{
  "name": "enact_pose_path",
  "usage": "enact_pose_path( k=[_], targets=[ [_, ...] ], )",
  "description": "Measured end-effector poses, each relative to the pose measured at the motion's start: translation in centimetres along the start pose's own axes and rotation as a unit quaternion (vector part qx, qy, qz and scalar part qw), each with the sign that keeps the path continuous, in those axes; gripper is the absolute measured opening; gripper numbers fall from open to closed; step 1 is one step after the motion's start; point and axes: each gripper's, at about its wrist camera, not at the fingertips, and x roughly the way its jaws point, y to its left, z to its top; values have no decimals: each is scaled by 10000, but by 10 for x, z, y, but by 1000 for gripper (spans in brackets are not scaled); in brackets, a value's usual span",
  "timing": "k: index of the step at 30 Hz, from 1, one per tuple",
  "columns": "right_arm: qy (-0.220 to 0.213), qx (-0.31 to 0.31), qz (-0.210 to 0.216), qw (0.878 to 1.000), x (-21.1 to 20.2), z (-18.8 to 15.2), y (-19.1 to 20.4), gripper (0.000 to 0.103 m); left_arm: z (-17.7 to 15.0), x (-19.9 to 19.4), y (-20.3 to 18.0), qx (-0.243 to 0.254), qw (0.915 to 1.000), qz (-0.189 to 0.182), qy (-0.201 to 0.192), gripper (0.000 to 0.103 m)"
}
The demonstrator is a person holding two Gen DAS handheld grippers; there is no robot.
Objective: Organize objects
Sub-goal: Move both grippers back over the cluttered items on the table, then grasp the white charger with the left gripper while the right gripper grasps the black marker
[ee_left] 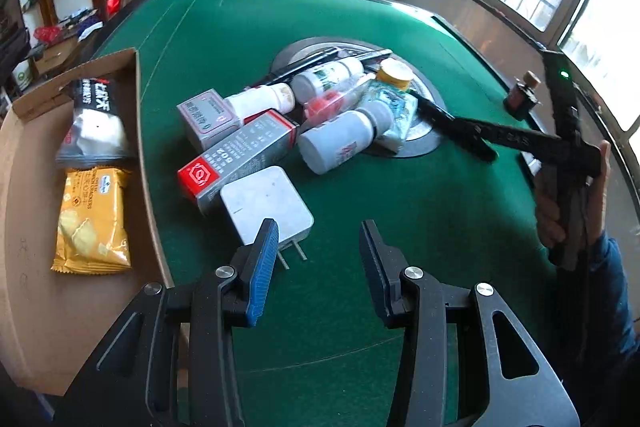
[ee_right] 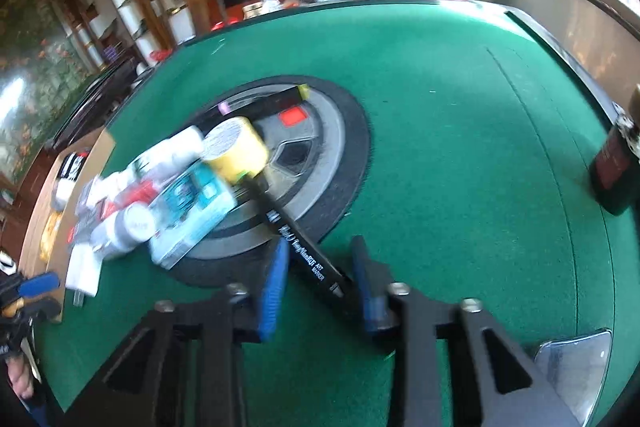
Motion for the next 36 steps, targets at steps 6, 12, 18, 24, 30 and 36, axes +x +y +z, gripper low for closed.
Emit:
enact_pose_path(
  k=[6, 12, 18, 24, 30, 36],
  targets=[
    [122, -449, -287, 9985, 3, -9, 30, 14, 1, 6, 6, -152, 9998, 113, 106, 41],
    [190, -237, -467, 9984, 3, -11, 37, 13, 7, 15, 5, -254, 9989, 363, 177, 42],
    [229, -122, -321, 9991, 3, -11, 34, 13, 14, 21, -3, -283, 9951, 909, 284, 43],
    [275, -145, -230, 9993, 2, -12, 39, 13, 15, 35, 4, -657, 9896, 1204, 443, 51],
    [262, -207, -293, 9990, 0, -16, 47, 13, 17, 58, 6, -753, 9840, 1558, 430, 53],
    [258, -220, -335, 9989, 0, -17, 51, 13, 11, 62, 7, -694, 9854, 1551, 62, 45]
  ],
)
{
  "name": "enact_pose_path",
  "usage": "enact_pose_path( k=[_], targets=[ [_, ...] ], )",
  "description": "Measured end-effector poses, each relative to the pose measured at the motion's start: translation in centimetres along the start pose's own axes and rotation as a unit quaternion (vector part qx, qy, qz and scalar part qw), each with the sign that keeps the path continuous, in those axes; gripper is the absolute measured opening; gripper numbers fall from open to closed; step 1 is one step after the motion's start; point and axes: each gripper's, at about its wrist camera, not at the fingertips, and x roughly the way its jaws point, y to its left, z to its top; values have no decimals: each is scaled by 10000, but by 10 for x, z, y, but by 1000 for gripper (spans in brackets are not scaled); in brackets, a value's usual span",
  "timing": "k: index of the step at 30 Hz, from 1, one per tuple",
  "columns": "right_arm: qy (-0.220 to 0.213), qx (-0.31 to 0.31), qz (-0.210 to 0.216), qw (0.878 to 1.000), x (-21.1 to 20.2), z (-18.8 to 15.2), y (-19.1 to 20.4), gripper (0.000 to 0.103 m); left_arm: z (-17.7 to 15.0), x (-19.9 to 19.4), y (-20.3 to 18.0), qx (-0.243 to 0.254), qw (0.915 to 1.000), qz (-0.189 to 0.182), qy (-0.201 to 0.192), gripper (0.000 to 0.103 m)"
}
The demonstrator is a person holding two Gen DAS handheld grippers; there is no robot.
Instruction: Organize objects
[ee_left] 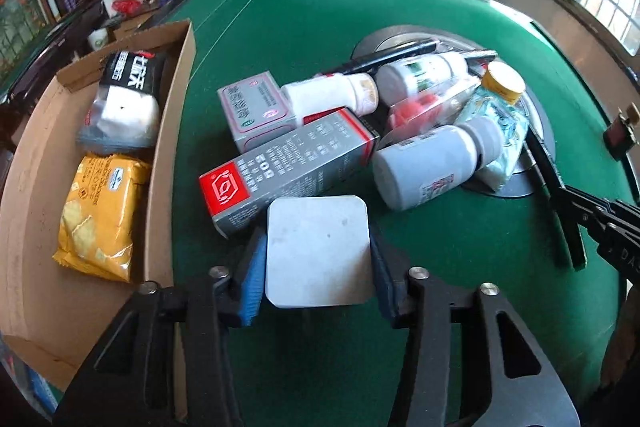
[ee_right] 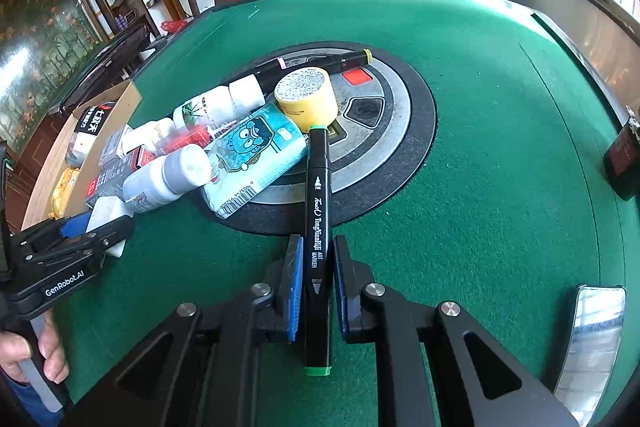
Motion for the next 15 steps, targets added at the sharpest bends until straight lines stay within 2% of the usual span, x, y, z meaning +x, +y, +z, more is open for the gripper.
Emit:
enact_pose_path(
  k=[6, 10, 15],
  targets=[
    [41, -41, -83, 9999, 2, 1, 3, 13, -5, 0, 0, 89, 9998, 38, -194, 45],
    [48, -72, -133, 9999, 2, 1, 4, 13, -13, -5, -10, 375, 9980, 312, -410, 45],
    [32, -113, -192, 9997, 2, 0, 7, 13, -20, -9, -14, 575, 9955, 479, -578, 45]
  ],
)
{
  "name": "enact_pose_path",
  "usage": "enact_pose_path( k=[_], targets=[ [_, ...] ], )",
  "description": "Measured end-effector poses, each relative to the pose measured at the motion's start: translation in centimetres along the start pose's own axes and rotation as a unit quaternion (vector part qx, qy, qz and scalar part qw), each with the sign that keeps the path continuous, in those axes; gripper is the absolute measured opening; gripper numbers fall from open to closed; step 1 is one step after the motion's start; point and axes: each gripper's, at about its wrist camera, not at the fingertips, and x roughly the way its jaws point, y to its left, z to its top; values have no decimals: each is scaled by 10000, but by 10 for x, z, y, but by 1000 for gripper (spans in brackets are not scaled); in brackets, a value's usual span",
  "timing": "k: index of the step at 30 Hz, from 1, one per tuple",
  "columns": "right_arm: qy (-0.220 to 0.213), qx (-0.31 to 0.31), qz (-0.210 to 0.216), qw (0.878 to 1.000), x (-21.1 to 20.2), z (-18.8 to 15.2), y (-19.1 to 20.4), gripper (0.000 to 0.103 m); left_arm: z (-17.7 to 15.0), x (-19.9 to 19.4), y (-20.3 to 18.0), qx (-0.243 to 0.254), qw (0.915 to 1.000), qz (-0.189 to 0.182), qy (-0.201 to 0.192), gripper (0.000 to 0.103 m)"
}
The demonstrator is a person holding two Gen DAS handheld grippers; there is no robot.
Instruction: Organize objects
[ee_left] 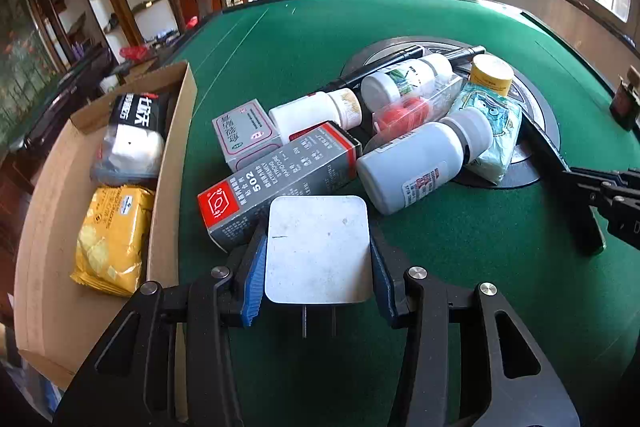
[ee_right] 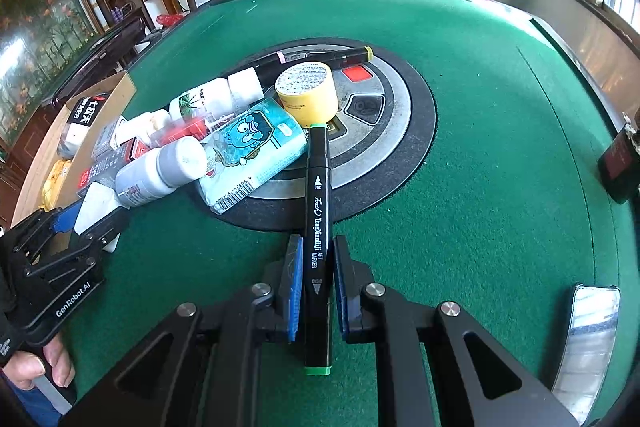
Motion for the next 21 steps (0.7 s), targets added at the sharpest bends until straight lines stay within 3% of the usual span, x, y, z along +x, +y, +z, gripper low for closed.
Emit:
enact_pose_path(
  k=[21],
  targets=[
    [-70, -97, -145, 9998, -1, -2, 5, 13, 4, 1, -4, 109, 9999, 14, -74, 45]
  ],
)
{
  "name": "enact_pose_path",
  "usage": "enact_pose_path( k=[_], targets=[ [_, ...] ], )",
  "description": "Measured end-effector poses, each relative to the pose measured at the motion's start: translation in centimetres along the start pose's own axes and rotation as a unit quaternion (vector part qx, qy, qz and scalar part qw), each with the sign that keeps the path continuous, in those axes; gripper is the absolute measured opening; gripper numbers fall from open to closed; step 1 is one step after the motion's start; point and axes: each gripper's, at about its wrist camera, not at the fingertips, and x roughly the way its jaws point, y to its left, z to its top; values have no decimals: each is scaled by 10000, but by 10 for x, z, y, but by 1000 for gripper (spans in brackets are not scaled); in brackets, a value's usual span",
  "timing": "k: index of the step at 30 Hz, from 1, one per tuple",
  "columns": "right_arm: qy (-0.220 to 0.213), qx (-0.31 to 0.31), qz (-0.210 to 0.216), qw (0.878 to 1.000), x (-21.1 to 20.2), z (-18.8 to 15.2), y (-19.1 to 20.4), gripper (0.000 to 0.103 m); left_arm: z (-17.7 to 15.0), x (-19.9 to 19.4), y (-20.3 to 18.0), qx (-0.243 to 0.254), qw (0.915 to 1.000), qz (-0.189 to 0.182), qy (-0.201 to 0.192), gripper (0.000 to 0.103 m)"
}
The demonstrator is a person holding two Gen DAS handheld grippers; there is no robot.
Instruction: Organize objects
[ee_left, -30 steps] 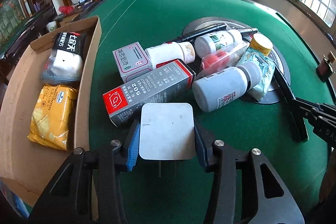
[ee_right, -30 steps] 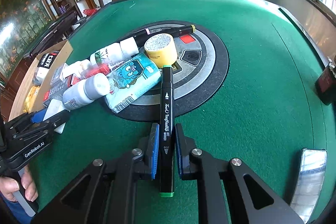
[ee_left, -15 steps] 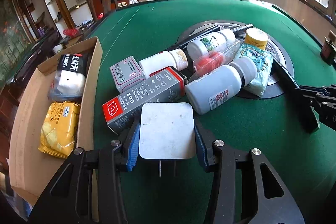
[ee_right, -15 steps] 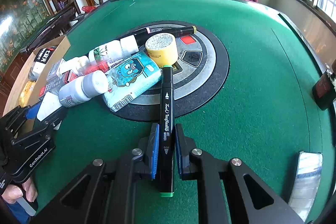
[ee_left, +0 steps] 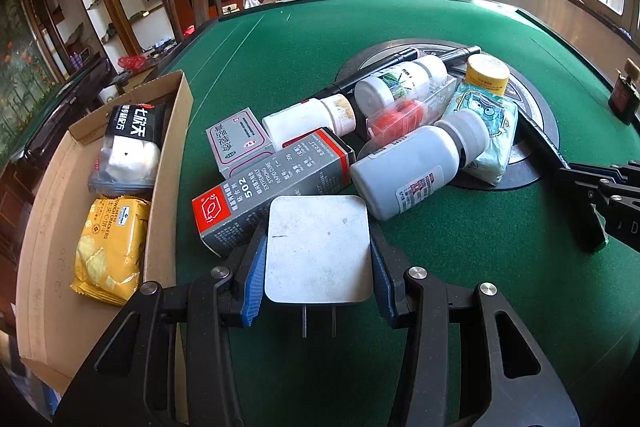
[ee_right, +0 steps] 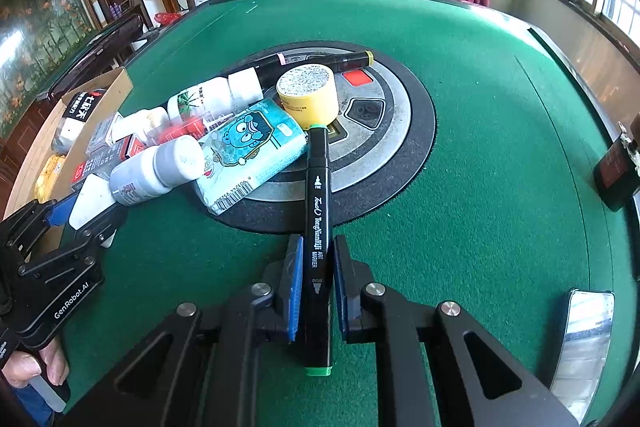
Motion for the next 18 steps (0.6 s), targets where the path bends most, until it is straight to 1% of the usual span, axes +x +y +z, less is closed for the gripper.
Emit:
enact_pose_path(
  k=[18],
  targets=[
    [-15, 84, 73, 9999, 0, 1, -2, 13, 2, 0, -2, -15, 10000, -54, 13, 45]
  ],
)
